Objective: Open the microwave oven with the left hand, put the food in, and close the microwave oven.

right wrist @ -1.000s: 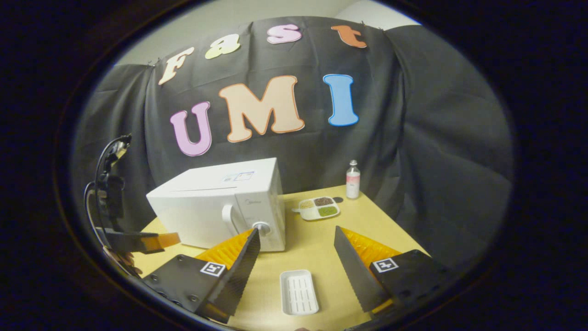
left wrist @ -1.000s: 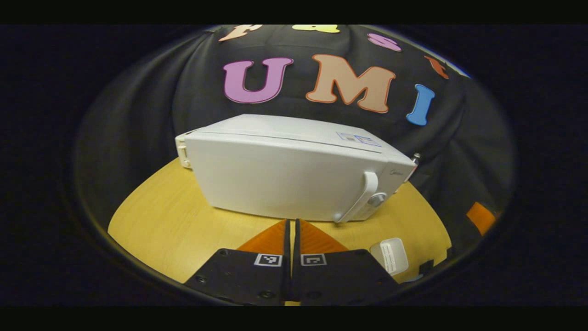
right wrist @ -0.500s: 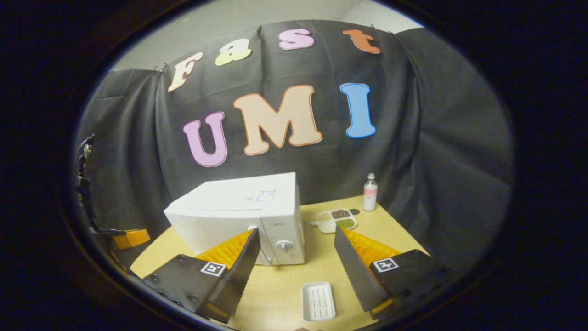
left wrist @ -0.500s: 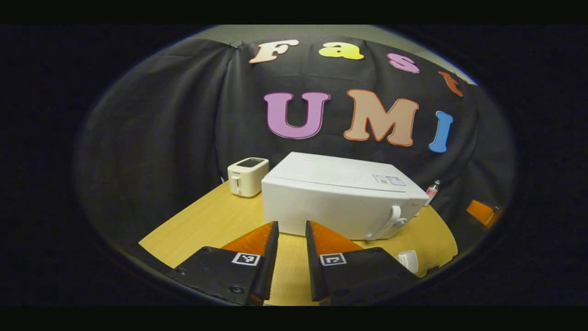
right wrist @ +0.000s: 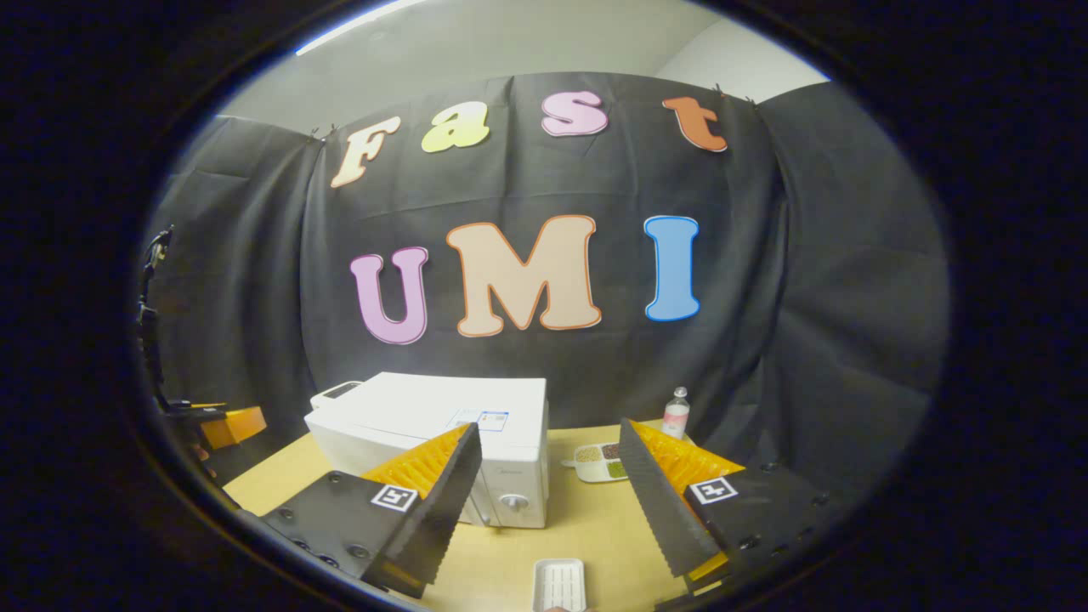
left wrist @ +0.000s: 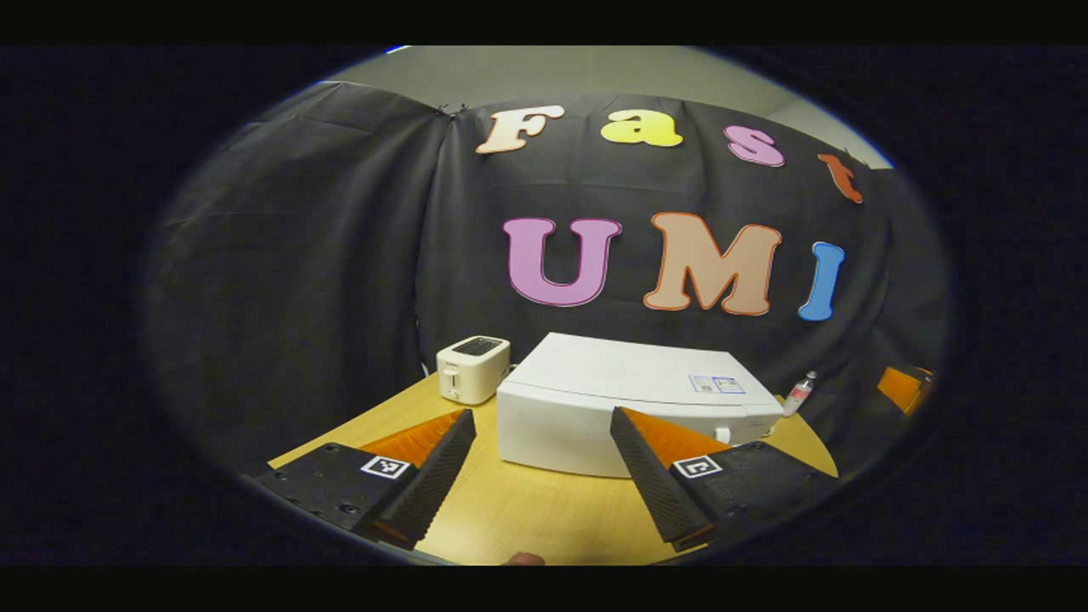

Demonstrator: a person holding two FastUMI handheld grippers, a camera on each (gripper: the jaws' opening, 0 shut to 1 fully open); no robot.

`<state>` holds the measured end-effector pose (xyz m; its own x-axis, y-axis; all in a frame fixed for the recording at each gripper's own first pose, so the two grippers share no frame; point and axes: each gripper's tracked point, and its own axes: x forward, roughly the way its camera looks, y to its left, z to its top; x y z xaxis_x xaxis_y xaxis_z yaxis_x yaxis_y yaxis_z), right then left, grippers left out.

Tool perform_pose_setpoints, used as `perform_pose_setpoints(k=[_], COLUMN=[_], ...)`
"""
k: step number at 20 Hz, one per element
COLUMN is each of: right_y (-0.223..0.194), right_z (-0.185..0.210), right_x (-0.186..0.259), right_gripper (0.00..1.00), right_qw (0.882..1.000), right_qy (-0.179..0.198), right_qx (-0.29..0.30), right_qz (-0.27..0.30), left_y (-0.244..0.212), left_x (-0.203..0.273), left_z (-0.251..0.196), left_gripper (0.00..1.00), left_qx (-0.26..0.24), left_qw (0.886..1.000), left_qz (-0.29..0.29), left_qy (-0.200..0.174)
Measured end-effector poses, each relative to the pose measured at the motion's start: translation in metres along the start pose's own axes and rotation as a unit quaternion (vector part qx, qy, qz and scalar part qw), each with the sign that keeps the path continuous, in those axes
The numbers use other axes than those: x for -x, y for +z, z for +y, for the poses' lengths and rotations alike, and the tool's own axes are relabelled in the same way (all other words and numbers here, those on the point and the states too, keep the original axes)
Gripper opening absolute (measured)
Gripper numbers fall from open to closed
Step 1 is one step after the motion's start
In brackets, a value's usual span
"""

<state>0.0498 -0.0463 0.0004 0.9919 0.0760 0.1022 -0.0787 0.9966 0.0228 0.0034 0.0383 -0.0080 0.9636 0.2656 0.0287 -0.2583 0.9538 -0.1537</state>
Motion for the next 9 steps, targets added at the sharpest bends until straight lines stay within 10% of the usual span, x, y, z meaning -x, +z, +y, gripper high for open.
perform_pose_setpoints(k=[9], right_y=[0.004], right_z=[-0.016], right_x=[0.007], right_gripper=[0.92], right_qw=[1.000], right_qy=[0.006], right_qx=[0.018], right_qz=[-0.002], left_y=[0.005], left_x=[0.007], left_z=[-0.017], left_gripper=[0.96], left_qx=[-0.020], left_qw=[1.000], left_qz=[-0.004], left_qy=[-0.005])
